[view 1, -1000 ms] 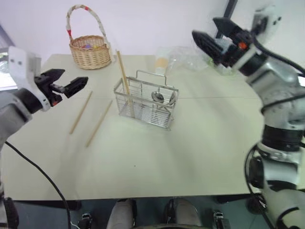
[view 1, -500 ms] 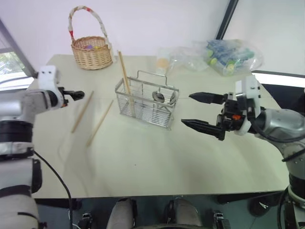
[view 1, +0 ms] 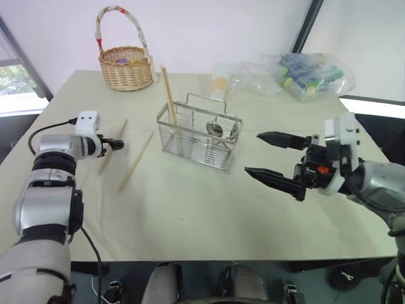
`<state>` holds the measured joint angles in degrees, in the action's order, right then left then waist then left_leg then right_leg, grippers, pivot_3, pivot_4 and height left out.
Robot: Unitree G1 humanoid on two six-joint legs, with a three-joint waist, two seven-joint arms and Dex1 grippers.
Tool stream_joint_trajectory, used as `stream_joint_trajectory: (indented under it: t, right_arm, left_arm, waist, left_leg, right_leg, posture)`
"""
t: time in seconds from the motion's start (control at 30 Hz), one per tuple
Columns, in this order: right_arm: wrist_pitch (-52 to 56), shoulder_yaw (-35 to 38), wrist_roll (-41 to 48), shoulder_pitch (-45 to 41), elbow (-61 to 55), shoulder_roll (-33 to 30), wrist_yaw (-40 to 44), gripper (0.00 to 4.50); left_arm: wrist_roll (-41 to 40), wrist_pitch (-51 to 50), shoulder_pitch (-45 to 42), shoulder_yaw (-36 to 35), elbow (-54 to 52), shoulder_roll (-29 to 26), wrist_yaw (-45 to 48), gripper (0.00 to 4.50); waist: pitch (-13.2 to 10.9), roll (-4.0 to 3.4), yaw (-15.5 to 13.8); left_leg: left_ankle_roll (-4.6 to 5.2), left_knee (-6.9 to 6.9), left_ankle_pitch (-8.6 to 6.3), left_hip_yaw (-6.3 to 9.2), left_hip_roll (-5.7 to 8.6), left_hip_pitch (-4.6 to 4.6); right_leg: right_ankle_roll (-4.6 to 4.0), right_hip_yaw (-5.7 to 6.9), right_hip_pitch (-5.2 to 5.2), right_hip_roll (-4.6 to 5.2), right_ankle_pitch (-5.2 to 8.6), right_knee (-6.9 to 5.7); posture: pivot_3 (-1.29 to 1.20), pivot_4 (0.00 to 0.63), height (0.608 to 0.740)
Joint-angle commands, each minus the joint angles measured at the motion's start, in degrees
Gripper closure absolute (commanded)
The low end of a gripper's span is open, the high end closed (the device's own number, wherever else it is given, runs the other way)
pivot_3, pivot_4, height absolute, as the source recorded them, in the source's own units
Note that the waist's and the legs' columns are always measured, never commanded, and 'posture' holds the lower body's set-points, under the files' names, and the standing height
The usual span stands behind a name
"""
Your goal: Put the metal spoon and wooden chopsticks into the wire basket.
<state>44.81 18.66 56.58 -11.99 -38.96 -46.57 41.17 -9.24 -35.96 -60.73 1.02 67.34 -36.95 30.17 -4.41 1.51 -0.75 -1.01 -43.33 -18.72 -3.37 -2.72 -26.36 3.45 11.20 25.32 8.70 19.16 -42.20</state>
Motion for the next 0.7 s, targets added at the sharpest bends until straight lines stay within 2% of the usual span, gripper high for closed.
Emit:
stream_joint_trajectory:
  t: [0.03, 0.23, 0.37, 0.53, 0.6, 0.7]
  right_arm:
    - [-1.1, 1.5, 1.2, -0.7, -0.7, -0.7, -0.7, 0.00]
    - [-1.8, 0.9, 0.6, -0.9, 0.3, -0.5, -0.4, 0.00]
    - [-2.0, 0.8, 0.9, -1.3, 1.2, -0.3, -0.4, 0.00]
    - [-2.1, 0.1, 0.6, -1.4, 2.0, -0.2, -0.3, 0.00]
    - [-2.0, 0.1, 0.7, -1.3, 2.1, -0.3, -0.3, 0.00]
    - [-1.3, 0.2, 1.6, -1.5, 2.0, -0.3, -1.2, 0.00]
  left_arm:
    - [3.0, 2.2, -1.7, 0.5, 1.7, 0.6, 1.9, 1.33]
    - [4.0, 3.7, -2.3, -2.0, 3.2, 0.8, 0.3, 4.45]
    - [4.0, 5.2, -2.6, -4.0, 2.6, 0.3, -1.2, 4.45]
    - [-0.4, 17.9, -4.5, -12.6, -1.7, -0.1, -9.3, 4.45]
    - [-2.9, 21.1, -5.3, -16.5, -4.3, 0.3, -11.4, 4.45]
    - [-8.4, 22.9, -5.1, -22.3, -13.9, 2.0, -13.2, 4.45]
  waist:
    - [0.0, -0.02, 0.0]
    - [0.0, -0.04, 0.0]
    - [0.0, -0.03, 0.0]
    - [0.0, 0.03, 0.1]
    - [0.0, 0.05, 0.0]
    - [0.0, 0.01, 0.1]
  left_leg:
    - [0.00, 0.01, 0.00, 0.00, 0.00, 0.02]
    - [-0.01, 0.07, 0.01, 0.00, -0.01, 0.00]
    - [-0.05, 0.06, 0.03, -0.03, 0.00, -0.01]
    - [0.00, 0.06, 0.01, 0.01, -0.03, -0.03]
    - [-0.09, 0.06, 0.06, 0.02, -0.04, -0.04]
    - [-0.30, 0.06, 0.17, 0.00, -0.02, -0.05]
  right_leg:
    - [0.00, 0.00, 0.00, 0.00, 0.00, -0.01]
    - [-0.01, 0.03, -0.01, 0.00, -0.01, -0.05]
    - [0.00, 0.04, -0.06, 0.00, -0.01, -0.04]
    - [-0.01, 0.04, -0.03, 0.00, -0.02, -0.05]
    - [-0.02, 0.04, -0.03, 0.00, -0.03, -0.05]
    - [-0.01, 0.06, -0.09, 0.03, -0.03, -0.04]
  posture:
    - [0.00, 0.150, 0.623]
    - [0.00, 0.150, 0.623]
    - [0.00, 0.150, 0.623]
    - [0.00, 0.150, 0.623]
    - [0.00, 0.150, 0.623]
    - [0.00, 0.150, 0.623]
